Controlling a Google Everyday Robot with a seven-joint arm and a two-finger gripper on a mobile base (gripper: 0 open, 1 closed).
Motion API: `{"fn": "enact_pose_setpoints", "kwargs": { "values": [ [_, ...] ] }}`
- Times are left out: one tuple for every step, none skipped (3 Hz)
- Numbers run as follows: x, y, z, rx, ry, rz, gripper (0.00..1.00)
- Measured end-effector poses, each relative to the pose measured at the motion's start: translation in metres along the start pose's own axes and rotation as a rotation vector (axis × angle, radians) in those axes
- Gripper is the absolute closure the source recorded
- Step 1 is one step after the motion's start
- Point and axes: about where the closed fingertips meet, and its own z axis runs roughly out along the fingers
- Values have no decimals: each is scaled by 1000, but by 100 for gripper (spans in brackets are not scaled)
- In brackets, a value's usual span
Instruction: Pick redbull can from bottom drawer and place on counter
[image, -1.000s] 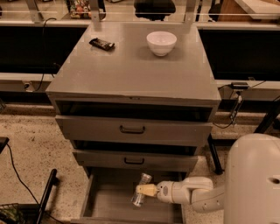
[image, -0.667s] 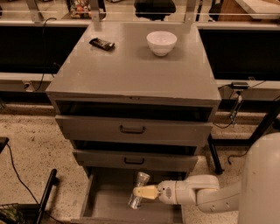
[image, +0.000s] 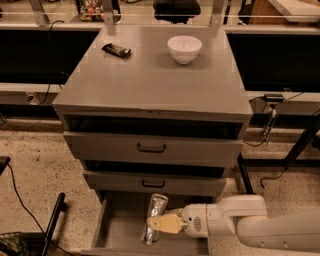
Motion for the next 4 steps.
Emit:
{"fn": "enact_pose_setpoints", "kwargs": {
  "values": [
    [18,-49,-14,-37,-4,-43,100],
    [60,-90,-28,-101,-3,-96,100],
    [134,-129,-49,-186,19,-210,100],
    [218,-166,-69,-278,53,-278,100]
  ]
}}
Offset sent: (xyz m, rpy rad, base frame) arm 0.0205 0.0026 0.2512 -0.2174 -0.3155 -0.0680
